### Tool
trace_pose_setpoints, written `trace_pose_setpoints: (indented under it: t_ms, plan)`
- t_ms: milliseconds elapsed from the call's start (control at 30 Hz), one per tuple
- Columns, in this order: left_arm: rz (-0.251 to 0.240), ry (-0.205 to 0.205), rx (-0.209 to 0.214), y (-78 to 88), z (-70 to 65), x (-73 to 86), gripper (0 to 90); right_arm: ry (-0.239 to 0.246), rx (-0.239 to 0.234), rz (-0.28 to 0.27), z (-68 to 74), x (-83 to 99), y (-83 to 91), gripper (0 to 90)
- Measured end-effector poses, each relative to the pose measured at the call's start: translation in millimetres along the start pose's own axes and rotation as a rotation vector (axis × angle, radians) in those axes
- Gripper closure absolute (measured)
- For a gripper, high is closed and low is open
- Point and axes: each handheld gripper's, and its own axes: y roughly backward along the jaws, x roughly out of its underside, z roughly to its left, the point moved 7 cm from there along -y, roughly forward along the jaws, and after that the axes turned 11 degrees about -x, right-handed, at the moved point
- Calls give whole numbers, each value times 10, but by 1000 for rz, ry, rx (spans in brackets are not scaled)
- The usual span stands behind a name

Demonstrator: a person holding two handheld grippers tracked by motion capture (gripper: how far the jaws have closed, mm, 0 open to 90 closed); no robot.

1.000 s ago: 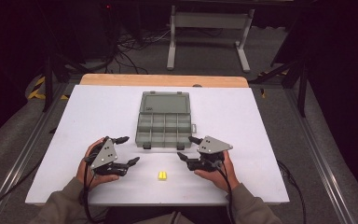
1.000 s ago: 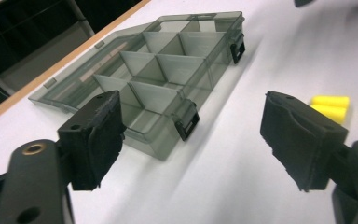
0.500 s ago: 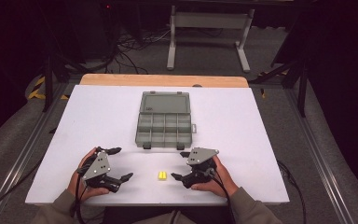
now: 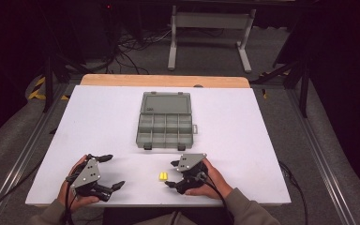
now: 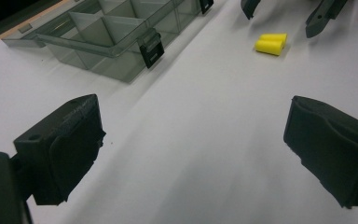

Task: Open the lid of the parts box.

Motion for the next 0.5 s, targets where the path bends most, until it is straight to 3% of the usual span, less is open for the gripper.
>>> trace_pose_setpoints:
  t_ms: [100, 500]
  plan:
    - [0, -6, 1, -3, 1, 1, 53, 20, -19, 18, -4, -19, -54, 376]
    - [4, -5, -6, -16, 24, 12, 56, 20, -99, 21, -39, -73, -125, 537]
